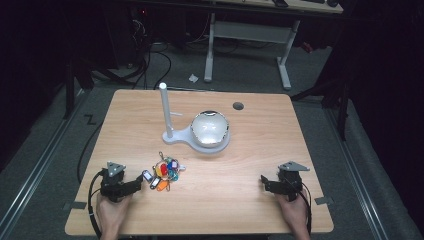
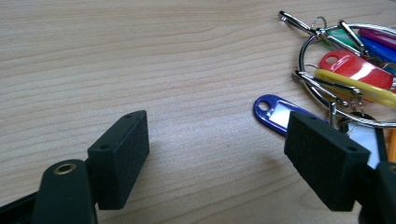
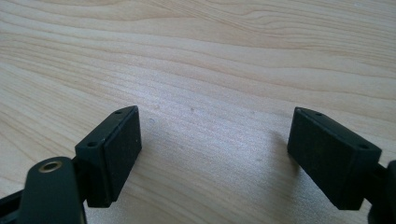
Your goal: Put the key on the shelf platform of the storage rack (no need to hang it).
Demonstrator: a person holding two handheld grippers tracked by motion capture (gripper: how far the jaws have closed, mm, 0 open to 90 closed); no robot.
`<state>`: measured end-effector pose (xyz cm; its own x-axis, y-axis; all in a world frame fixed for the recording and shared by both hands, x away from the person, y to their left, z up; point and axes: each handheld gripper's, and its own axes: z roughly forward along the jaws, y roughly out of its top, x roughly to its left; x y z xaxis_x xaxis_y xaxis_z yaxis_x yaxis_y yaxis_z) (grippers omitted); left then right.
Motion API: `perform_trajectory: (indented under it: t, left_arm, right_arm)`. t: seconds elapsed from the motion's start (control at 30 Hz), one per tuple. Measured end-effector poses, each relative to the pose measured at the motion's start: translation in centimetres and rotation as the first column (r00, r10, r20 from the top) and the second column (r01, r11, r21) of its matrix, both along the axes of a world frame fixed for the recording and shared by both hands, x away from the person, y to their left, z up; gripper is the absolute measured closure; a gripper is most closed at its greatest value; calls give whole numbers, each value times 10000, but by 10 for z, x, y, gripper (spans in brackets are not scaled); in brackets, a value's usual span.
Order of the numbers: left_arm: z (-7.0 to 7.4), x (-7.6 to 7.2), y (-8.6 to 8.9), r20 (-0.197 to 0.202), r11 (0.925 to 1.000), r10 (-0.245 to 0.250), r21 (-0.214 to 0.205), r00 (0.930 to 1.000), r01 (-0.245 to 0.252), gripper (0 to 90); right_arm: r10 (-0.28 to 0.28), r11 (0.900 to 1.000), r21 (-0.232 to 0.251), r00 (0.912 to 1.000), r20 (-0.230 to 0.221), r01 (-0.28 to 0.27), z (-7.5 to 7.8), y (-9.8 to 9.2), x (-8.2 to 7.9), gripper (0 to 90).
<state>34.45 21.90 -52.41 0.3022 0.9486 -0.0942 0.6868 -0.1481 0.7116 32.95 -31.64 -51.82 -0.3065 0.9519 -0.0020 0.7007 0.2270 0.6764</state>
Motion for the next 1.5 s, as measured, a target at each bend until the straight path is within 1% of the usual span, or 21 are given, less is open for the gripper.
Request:
perform_trajectory:
  t: [0.1,0.23,0.27,0.37,0.4,0.43,0.47,0.53,0.57,0.63,0.7,0.73,0.87,0.97,1.07,1.2,1.3,1.33,1.4,1.5]
  left_arm:
    - [1,-3,2,38,9996,-54,-292,10000,55,224]
    - [2,-7,1,88,9985,-87,-544,9999,92,224]
    - [3,-9,0,130,9982,-130,-586,9998,137,224]
    - [7,-12,-5,225,9985,-275,-473,9994,286,228]
    - [8,-13,-6,214,9977,-403,-530,9990,414,234]
    - [10,-13,-8,230,9970,-438,-627,9988,452,244]
    - [10,-13,-8,230,9970,-438,-627,9988,452,248]
    - [13,-14,-12,258,9936,-516,-992,9983,539,252]
    - [14,-14,-13,310,9923,-535,-1100,9981,567,253]
    - [16,-14,-18,363,9905,-654,-1189,9972,693,253]
    - [18,-12,-22,388,9902,-780,-1130,9962,819,252]
    - [19,-10,-25,369,9886,-948,-1142,9948,984,253]
    - [22,-5,-35,239,9868,-1265,-993,9917,1283,253]
    - [23,-3,-41,232,9844,-1407,-1030,9898,1423,259]
    - [25,-1,-48,226,9831,-1595,-871,9869,1609,261]
    - [29,4,-56,264,9803,-1781,-825,9837,1797,272]
    - [30,9,-64,222,9778,-2047,-422,9786,2055,275]
    - [31,10,-67,187,9768,-2108,-345,9774,2113,276]
    - [31,13,-72,96,9749,-2201,-328,9754,2203,285]
    - [29,18,-81,-34,9718,-2357,-115,9718,2357,294]
  right_arm:
    - [12,10000,-9,10000,10,-12,0,0,0,176]
    - [6,10000,-4,10000,11,-6,0,0,0,176]
    - [5,10000,-3,10000,9,-5,0,0,0,176]
    - [5,10000,-2,10000,9,-5,0,0,0,176]
    - [4,10000,-3,10000,9,-4,0,0,0,176]
    - [5,10000,-3,10000,9,-5,0,0,0,176]
    - [5,10000,-2,10000,10,-5,0,0,0,176]
    - [9,10000,-3,10000,9,-9,0,0,0,176]
    - [12,10000,-8,10000,11,-12,0,0,0,176]
    - [28,10000,-10,10000,15,-28,0,0,0,175]
    - [32,10000,-6,10000,12,-32,0,0,0,175]
    - [27,10000,0,10000,9,-27,0,0,0,175]
    - [32,10000,-3,10000,12,-32,0,0,0,175]
    - [41,10000,-10,10000,10,-41,0,0,0,175]
    - [41,10000,-10,10000,11,-41,0,0,0,175]
    - [44,10000,-14,10000,10,-44,0,0,0,174]
    - [56,10000,-17,10000,10,-56,0,0,0,175]
    - [55,10000,-16,10000,9,-55,0,0,0,175]
    - [55,10000,-15,10000,7,-55,0,0,0,174]
    - [60,10000,-17,10000,9,-60,0,0,0,175]
